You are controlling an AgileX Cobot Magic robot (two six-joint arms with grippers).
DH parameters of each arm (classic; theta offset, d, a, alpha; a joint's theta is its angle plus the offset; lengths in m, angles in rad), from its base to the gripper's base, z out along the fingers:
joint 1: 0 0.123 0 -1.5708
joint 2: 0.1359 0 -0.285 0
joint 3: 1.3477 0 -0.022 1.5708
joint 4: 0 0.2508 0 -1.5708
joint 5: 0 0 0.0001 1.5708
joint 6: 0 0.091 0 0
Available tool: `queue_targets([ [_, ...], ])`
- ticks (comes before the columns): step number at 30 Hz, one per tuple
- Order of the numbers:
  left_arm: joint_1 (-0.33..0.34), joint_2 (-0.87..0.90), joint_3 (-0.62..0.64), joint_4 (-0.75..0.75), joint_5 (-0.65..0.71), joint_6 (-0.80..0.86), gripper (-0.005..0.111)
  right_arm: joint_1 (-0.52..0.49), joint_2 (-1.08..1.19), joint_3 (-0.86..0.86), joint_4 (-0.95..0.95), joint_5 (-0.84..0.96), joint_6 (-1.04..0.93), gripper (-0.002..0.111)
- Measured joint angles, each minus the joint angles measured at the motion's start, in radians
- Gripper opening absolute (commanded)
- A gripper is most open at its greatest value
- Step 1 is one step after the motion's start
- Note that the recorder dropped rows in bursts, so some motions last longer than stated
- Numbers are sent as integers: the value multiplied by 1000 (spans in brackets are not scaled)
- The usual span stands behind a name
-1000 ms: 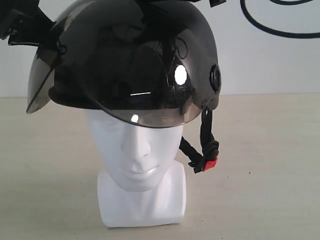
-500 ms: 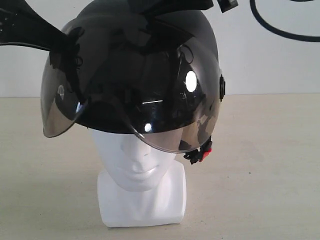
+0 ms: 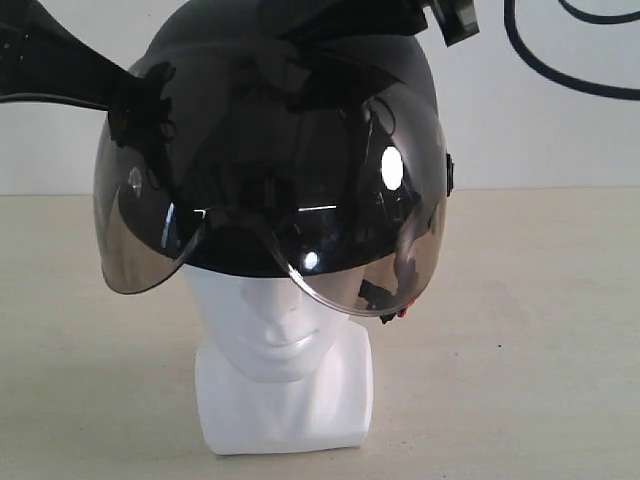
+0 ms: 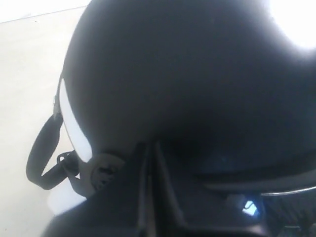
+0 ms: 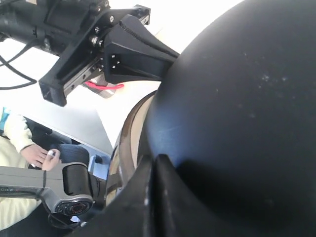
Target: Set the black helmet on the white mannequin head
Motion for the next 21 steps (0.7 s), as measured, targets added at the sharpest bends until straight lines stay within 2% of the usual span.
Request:
queue_targets([
  [16,0,-31,12,0,27,-9,4,0,-47,82,6,12,0,0],
  [21,0,-59,50,-9,32,-11,4,1,-51,122,29,23,0,0],
])
